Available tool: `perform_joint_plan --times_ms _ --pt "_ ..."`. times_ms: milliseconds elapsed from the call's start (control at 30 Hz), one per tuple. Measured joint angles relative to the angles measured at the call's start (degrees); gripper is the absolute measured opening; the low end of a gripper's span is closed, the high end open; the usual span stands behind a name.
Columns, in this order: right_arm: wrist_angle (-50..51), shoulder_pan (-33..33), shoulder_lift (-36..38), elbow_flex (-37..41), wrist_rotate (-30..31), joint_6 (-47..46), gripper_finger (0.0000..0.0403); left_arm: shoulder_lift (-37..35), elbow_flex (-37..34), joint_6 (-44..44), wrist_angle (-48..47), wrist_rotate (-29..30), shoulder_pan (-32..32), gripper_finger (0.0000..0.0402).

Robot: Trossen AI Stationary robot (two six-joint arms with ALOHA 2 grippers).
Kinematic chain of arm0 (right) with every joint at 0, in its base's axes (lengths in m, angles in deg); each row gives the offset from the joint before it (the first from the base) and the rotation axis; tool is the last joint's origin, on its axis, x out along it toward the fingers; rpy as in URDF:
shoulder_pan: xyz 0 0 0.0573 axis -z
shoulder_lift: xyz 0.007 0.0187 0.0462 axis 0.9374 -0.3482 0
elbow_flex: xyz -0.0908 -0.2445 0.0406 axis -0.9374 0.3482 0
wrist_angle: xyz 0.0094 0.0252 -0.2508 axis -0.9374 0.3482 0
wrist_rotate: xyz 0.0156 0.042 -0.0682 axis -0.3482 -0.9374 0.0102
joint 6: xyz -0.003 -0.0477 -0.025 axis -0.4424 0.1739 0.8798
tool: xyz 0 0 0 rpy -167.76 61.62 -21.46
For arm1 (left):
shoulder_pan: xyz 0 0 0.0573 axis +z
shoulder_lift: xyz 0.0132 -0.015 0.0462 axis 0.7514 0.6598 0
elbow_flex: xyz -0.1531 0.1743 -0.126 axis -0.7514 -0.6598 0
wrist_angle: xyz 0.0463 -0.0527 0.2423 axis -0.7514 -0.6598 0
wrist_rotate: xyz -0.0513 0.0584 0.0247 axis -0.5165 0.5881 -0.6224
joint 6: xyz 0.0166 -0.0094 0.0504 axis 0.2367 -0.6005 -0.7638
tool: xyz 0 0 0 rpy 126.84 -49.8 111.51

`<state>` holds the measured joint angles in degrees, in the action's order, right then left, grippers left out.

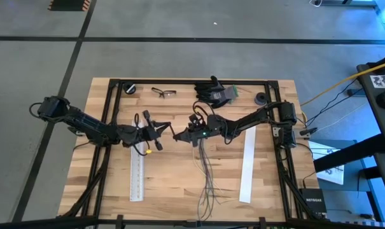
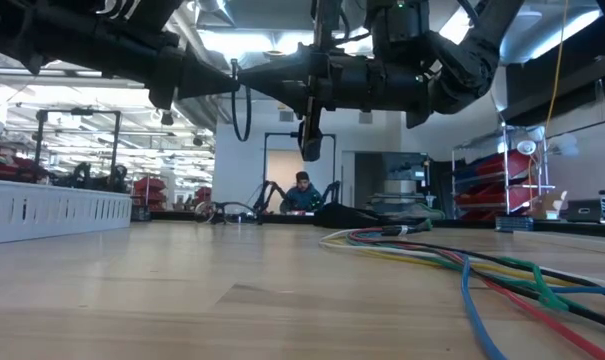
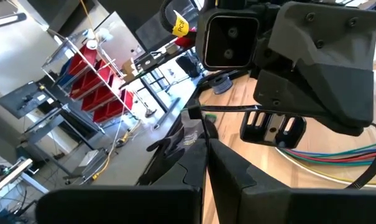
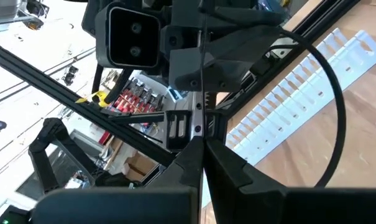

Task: Ziptie cables
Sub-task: Close the zip tie

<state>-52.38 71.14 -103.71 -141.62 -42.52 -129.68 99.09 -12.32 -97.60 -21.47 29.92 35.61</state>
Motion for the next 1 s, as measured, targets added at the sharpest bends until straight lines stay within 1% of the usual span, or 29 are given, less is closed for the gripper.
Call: perform_joint_plan --times_ms 267,400,600,833,1000 --pt "-0.3 0.0 0.0 -0.9 0.8 -2.4 0.0 0.0 0.0 -0.2 0.0 -0.9 0.0 0.0" --pt "1.3 0.0 0.0 -1.6 1.0 -5.1 0.0 0.0 0.0 -1.7 0.0 -0.9 0.0 0.0" --pt "3.6 0.0 0.0 -1.6 0.7 -11.1 0.0 0.0 0.0 -8.1 0.5 0.6 -0.9 0.0" --pt "-0.6 0.0 0.0 -1.6 1.2 -16.8 0.0 0.0 0.0 -17.4 0.1 2.7 -1.6 0.0" --pt "-0.3 -0.1 0.0 -1.6 1.5 -20.1 0.0 0.0 0.0 -24.3 0.7 2.8 -1.5 0.0"
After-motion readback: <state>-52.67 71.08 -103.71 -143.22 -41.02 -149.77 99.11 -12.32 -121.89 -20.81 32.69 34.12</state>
